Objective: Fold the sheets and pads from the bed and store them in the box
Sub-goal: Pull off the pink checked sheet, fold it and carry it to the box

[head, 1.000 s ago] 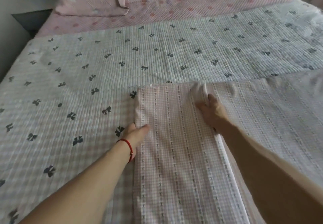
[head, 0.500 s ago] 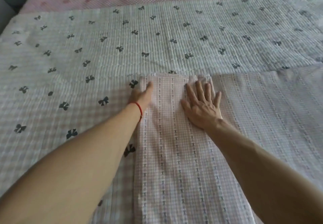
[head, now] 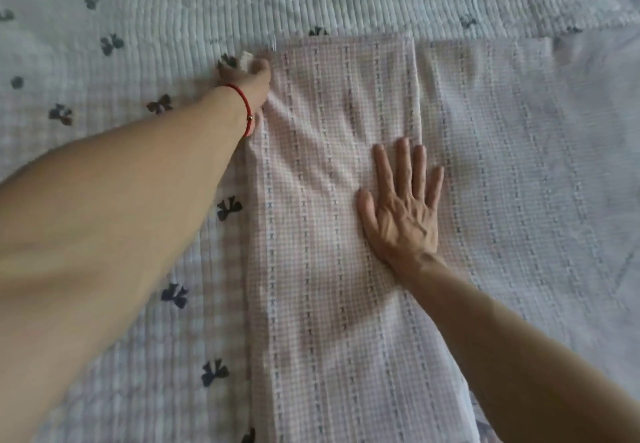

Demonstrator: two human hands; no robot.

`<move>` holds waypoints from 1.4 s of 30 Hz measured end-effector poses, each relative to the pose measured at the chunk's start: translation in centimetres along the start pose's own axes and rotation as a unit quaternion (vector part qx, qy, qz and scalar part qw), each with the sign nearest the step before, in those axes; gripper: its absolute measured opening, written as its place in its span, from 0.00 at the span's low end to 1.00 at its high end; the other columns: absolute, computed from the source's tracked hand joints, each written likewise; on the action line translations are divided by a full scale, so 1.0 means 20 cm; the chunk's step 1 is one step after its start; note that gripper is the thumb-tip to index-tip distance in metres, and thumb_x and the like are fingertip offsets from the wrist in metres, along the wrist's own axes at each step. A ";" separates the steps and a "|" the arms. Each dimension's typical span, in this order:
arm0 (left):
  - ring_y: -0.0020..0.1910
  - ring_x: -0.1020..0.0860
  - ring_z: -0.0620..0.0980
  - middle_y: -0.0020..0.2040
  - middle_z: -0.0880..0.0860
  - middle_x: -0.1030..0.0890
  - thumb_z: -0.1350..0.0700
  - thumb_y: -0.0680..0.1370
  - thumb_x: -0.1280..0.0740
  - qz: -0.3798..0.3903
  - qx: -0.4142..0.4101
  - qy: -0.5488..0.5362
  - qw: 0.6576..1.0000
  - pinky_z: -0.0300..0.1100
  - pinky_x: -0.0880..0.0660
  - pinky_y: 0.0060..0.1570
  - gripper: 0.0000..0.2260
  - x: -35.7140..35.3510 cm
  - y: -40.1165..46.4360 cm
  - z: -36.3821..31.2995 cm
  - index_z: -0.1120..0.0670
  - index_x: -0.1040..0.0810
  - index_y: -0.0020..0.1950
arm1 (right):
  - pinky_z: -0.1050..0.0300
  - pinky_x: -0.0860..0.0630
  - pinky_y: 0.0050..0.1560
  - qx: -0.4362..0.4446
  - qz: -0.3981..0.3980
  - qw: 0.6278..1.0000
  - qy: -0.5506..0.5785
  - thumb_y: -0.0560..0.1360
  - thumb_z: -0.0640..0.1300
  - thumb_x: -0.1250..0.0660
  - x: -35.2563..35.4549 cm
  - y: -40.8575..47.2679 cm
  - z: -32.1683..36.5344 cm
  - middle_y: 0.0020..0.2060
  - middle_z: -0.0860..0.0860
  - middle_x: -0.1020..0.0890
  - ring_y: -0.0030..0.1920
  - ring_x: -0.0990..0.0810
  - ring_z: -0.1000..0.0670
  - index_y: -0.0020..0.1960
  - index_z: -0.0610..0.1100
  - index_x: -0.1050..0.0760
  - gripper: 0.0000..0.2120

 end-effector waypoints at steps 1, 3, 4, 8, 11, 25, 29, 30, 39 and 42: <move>0.71 0.26 0.53 0.75 0.54 0.29 0.28 0.68 0.35 0.017 -0.016 0.005 1.000 0.55 0.29 0.71 0.44 0.01 -0.06 0.02 0.50 0.38 0.78 | 0.34 0.63 0.79 -0.009 -0.003 1.000 0.003 0.83 0.62 0.52 0.00 0.01 -0.01 0.83 0.48 0.61 0.82 0.67 0.45 0.84 0.54 0.59 0.33; 0.69 0.26 0.54 0.74 0.52 0.28 0.34 0.74 0.31 0.080 -0.047 0.001 0.996 0.56 0.27 0.69 0.40 0.03 -0.20 0.09 0.47 0.42 0.80 | 0.32 0.62 0.79 -0.017 -0.004 1.000 0.001 0.83 0.61 0.51 -0.01 0.04 -0.01 0.83 0.47 0.60 0.82 0.66 0.44 0.84 0.52 0.58 0.34; 0.65 0.23 0.53 0.70 0.50 0.25 0.36 0.74 0.29 0.092 -0.062 -0.020 0.994 0.56 0.25 0.66 0.37 0.06 -0.27 0.14 0.47 0.39 0.78 | 0.32 0.61 0.79 -0.015 -0.001 1.000 -0.004 0.83 0.60 0.50 -0.02 0.04 0.00 0.83 0.46 0.60 0.82 0.65 0.43 0.84 0.52 0.58 0.34; 0.57 0.19 0.48 0.60 0.48 0.19 0.48 0.78 0.27 0.116 -0.048 -0.068 0.990 0.50 0.20 0.59 0.24 0.14 -0.55 0.41 0.51 0.31 0.70 | 0.31 0.61 0.78 -0.012 0.008 1.000 -0.010 0.82 0.61 0.51 -0.04 0.04 0.00 0.83 0.46 0.61 0.82 0.66 0.42 0.84 0.52 0.59 0.35; 0.54 0.18 0.44 0.56 0.47 0.17 0.49 0.79 0.29 0.124 -0.025 -0.066 0.990 0.41 0.20 0.52 0.18 0.16 -0.79 0.65 0.51 0.28 0.66 | 0.31 0.62 0.78 -0.008 0.009 1.000 -0.015 0.82 0.62 0.54 -0.04 0.05 0.00 0.83 0.46 0.61 0.82 0.67 0.42 0.84 0.52 0.60 0.35; 0.53 0.15 0.48 0.52 0.46 0.13 0.33 0.67 0.23 0.097 0.068 0.050 0.992 0.53 0.20 0.59 0.28 0.38 -1.50 1.25 0.48 0.18 0.60 | 0.41 0.66 0.80 0.168 0.092 0.980 0.045 0.83 0.64 0.54 0.01 -0.72 -0.15 0.82 0.46 0.64 0.81 0.69 0.45 0.84 0.54 0.61 0.35; 0.55 0.15 0.49 0.54 0.48 0.14 0.38 0.66 0.20 0.125 0.056 0.066 0.988 0.54 0.21 0.61 0.29 0.40 -1.55 1.12 0.49 0.19 0.63 | 0.46 0.70 0.79 0.170 0.142 0.974 0.052 0.83 0.61 0.56 0.01 -1.00 -0.24 0.82 0.48 0.66 0.81 0.69 0.46 0.84 0.54 0.61 0.32; 0.55 0.16 0.49 0.55 0.48 0.14 0.43 0.69 0.20 0.124 0.042 0.069 0.989 0.54 0.21 0.62 0.26 0.39 -1.58 1.06 0.49 0.20 0.63 | 0.47 0.69 0.80 0.160 0.153 0.973 0.068 0.84 0.58 0.55 0.04 -1.03 -0.24 0.82 0.48 0.65 0.82 0.67 0.46 0.84 0.54 0.59 0.31; 0.51 0.19 0.39 0.51 0.39 0.17 0.47 0.79 0.29 0.115 -0.203 0.171 0.957 0.36 0.21 0.48 0.11 0.01 -2.08 0.33 0.42 0.22 0.60 | 0.40 0.19 0.60 -0.088 0.238 0.756 0.604 0.80 0.64 0.40 0.72 -0.74 -0.22 0.56 0.46 0.15 0.54 0.14 0.45 0.64 0.50 0.21 0.23; 0.48 0.17 0.40 0.51 0.43 0.16 0.46 0.79 0.32 0.116 -0.285 0.182 0.934 0.43 0.17 0.47 0.16 -0.29 -2.26 0.19 0.44 0.24 0.67 | 0.48 0.17 0.49 -0.093 0.254 0.723 0.636 0.83 0.60 0.42 0.91 -0.69 -0.41 0.51 0.46 0.13 0.48 0.14 0.46 0.62 0.50 0.19 0.19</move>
Point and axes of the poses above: each hand's wrist, its own y-axis towards the middle knuckle, its own x-axis out of the back of the hand, z = x × y, the point moved 5 cm from there along y, towards the middle knuckle
